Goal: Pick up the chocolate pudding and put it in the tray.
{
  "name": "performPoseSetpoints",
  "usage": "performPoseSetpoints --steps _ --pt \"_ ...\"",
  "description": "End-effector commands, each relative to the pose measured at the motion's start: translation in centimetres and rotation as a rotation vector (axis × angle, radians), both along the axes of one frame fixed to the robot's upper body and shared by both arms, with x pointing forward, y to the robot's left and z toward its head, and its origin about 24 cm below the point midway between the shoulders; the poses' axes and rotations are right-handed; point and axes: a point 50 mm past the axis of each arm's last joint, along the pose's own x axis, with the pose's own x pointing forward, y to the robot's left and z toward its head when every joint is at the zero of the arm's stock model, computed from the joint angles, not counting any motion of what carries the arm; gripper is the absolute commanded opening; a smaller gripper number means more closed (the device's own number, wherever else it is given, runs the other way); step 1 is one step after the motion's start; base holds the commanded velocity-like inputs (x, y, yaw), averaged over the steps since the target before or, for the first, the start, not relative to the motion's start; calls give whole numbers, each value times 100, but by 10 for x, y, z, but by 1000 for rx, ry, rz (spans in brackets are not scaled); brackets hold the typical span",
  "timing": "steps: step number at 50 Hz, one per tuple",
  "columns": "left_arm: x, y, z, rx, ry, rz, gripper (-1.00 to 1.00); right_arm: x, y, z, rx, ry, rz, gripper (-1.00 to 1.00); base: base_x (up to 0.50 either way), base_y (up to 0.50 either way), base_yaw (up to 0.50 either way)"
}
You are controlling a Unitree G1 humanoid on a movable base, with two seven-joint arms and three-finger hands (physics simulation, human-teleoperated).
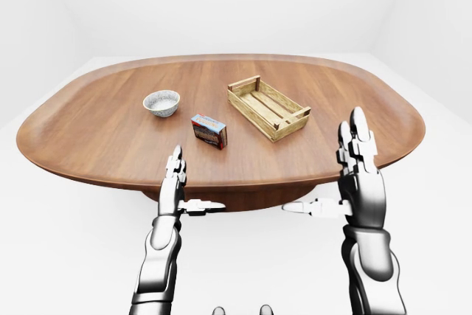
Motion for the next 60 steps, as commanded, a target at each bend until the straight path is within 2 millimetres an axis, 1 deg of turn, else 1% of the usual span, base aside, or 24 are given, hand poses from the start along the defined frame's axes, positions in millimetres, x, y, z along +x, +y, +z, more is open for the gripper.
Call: performPoseSetpoints --steps 1,12,60 --pt "1 0 -1 0 4 1 100 -3 0 5 -7 -22 -6 100 0 0 0" --pt "1 0 -1 2 4 2 100 -3 0 4 -9 -16 -4 100 0 0 0" --pt "1 0 0 4 2 2 100 1 2 -2 7 10 25 100 0 18 0"
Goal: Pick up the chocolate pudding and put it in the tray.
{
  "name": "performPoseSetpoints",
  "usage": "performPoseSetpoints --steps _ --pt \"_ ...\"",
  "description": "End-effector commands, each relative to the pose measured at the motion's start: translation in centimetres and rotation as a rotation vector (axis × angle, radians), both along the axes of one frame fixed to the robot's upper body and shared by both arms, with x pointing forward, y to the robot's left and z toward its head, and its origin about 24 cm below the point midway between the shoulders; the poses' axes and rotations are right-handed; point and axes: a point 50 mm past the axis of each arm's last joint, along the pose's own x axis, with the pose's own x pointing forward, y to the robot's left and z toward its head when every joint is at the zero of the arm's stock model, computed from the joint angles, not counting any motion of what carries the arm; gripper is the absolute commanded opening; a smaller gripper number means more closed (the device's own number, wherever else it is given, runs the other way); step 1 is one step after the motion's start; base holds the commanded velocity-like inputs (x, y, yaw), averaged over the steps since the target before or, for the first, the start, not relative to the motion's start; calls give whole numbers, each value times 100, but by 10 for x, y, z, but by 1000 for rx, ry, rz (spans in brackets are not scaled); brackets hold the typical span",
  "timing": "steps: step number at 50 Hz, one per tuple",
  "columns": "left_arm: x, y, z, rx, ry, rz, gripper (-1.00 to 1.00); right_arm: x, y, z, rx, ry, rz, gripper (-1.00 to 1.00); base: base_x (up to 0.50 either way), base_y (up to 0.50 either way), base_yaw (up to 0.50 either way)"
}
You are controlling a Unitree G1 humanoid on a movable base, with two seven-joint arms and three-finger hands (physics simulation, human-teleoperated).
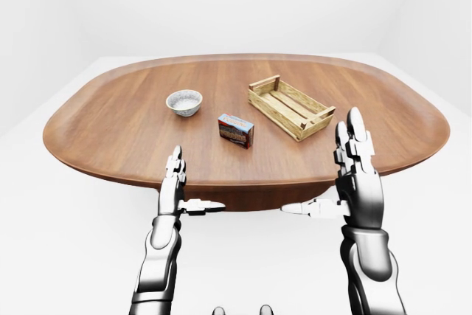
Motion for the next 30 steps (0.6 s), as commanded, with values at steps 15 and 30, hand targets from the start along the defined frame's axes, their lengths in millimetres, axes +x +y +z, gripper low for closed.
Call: performPoseSetpoints --steps 15,30 --pt "1 -1 0 -1 0 1 100 3 2 -4 11 17 27 100 21 0 0" --pt "1 -1 0 -1 -1 1 100 3 1 -4 12 18 27 100 35 0 0"
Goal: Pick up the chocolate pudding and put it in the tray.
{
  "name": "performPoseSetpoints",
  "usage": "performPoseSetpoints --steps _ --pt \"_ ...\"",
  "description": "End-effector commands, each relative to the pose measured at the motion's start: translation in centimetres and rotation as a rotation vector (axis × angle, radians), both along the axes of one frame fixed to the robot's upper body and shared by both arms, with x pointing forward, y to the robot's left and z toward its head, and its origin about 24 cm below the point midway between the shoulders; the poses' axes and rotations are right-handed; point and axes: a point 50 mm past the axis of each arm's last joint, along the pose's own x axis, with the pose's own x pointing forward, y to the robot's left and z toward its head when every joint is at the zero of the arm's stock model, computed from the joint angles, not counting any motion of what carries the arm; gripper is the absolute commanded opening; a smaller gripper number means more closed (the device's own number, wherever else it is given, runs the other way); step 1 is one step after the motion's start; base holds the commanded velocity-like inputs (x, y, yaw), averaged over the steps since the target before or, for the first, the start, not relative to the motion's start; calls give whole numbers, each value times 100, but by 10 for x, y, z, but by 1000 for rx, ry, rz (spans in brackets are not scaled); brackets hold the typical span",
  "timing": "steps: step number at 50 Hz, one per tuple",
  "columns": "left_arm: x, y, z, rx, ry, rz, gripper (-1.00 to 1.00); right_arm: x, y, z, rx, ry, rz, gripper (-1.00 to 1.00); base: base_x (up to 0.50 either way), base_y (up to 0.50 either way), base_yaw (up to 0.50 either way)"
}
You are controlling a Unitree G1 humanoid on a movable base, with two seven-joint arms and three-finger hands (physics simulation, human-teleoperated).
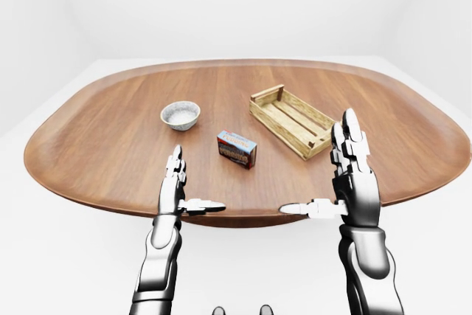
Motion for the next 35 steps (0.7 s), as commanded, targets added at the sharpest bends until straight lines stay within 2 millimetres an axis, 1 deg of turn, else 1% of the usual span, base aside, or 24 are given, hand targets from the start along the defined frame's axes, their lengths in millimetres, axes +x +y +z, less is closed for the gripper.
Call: performPoseSetpoints --steps 1,3,4,6,11,35 --pt "0 0 1 0 -1 0 100 0 0 0 1 1 3 100 35 0 0" --pt "0 0 1 0 -1 0 100 0 0 0 1 -1 3 100 35 0 0" --pt "0 0 1 -1 -1 0 100 1 0 -7 3 33 -3 100 35 0 0" --pt "0 0 0 0 -2 -1 100 1 0 -2 2 7 2 100 34 0 0" --pt "0 0 0 -1 -2 -2 100 0 0 0 2 -2 4 100 30 0 0" --pt "1 0 1 -6 0 0 100 2 0 0 7 -3 -2 100 25 0 0"
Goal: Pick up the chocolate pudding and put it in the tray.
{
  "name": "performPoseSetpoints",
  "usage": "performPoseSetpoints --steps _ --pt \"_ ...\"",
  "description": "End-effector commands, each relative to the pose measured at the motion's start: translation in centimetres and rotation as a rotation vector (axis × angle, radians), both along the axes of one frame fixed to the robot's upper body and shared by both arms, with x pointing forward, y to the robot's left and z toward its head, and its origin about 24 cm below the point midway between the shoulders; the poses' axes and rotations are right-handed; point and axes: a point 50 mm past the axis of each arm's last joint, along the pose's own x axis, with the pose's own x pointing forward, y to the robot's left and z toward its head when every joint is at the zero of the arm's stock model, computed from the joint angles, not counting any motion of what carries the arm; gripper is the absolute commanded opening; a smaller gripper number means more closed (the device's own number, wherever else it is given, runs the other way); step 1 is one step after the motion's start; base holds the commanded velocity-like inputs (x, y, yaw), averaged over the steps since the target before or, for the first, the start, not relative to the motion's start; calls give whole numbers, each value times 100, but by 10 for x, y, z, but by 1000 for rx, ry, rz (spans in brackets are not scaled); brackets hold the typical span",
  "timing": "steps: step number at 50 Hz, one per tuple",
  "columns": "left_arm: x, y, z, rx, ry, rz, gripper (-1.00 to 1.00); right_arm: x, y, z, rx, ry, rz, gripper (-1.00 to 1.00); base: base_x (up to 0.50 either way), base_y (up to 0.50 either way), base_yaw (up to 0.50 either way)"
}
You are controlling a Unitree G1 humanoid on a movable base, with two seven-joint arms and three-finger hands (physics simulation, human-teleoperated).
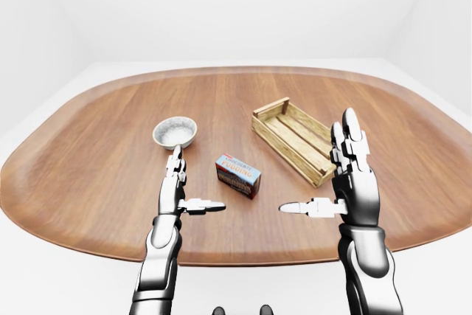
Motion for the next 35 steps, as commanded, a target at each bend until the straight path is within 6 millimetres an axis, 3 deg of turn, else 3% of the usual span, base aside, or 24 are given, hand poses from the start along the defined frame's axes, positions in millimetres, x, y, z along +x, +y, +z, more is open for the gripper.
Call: performPoseSetpoints --steps 1,35 --pt "0 0 1 -5 -3 -1 100 0 0 1 2 -4 -3 100 23 0 0" --pt "-1 -1 2 2 -16 -13 100 0 1 -2 -4 12 8 100 23 0 0"
